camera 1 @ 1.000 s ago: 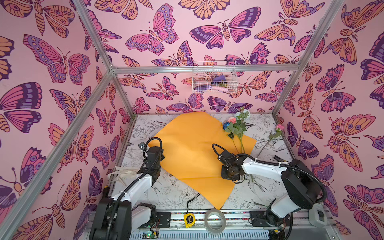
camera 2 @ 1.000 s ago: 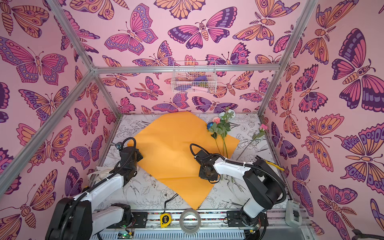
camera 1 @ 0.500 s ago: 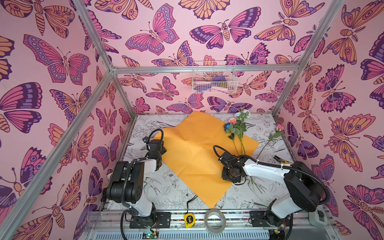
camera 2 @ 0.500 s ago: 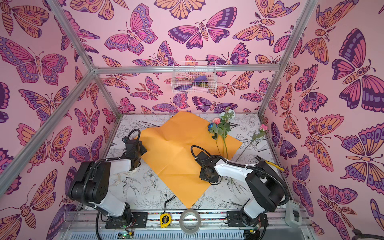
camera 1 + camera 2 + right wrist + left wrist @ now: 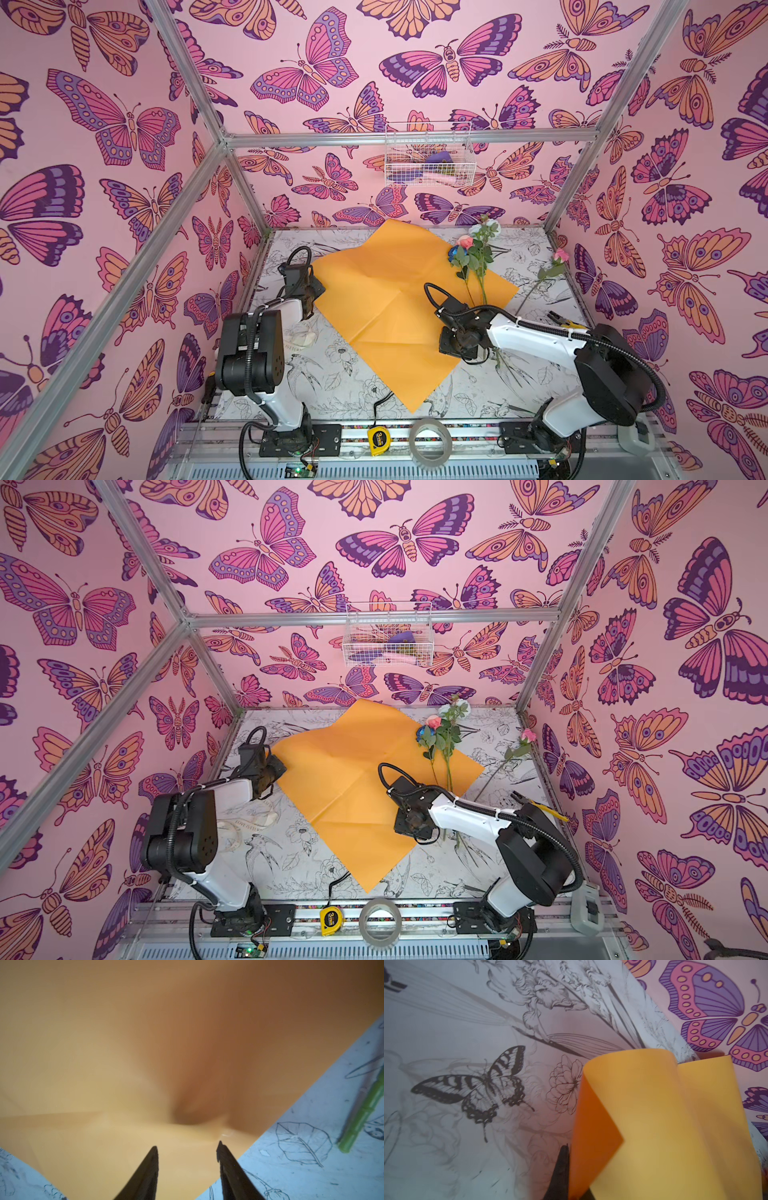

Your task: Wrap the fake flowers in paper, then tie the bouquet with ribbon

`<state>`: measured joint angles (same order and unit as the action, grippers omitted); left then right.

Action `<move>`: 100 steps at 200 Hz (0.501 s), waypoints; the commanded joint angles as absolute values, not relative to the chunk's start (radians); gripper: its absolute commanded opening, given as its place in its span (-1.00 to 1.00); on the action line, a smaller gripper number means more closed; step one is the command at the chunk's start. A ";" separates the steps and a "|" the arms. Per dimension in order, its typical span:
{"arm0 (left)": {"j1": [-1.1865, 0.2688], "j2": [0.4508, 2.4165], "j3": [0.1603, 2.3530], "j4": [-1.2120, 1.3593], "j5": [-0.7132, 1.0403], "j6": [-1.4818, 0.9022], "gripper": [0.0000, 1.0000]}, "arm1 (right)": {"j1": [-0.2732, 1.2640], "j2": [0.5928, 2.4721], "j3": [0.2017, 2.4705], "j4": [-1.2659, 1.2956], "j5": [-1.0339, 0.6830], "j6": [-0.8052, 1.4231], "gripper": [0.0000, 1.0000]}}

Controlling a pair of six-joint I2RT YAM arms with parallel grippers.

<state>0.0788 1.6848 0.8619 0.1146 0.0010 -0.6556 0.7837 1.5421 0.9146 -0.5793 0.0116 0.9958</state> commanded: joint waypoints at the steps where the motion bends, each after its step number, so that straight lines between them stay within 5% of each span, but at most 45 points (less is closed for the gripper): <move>1: 0.102 1.660 0.943 -0.128 0.032 -0.596 -0.95 | 0.801 1.517 0.965 -0.632 -0.008 0.944 0.04; 25: 0.121 1.699 0.999 -0.217 0.042 -0.526 -0.59 | 0.810 1.511 1.012 -0.671 0.012 0.896 0.15; 71: 0.149 1.707 1.054 -0.326 -0.002 -0.487 -0.42 | 0.803 1.519 1.141 -0.756 0.147 0.802 0.21; 100: 0.149 1.602 1.033 -0.330 0.021 -0.499 0.08 | 0.750 1.566 1.217 -0.777 0.234 0.719 0.25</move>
<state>0.1440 1.6981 1.0420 -0.2691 0.0193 -0.5060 0.7925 1.5341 1.1587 -0.7181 0.1291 0.8120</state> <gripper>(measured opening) 0.485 0.621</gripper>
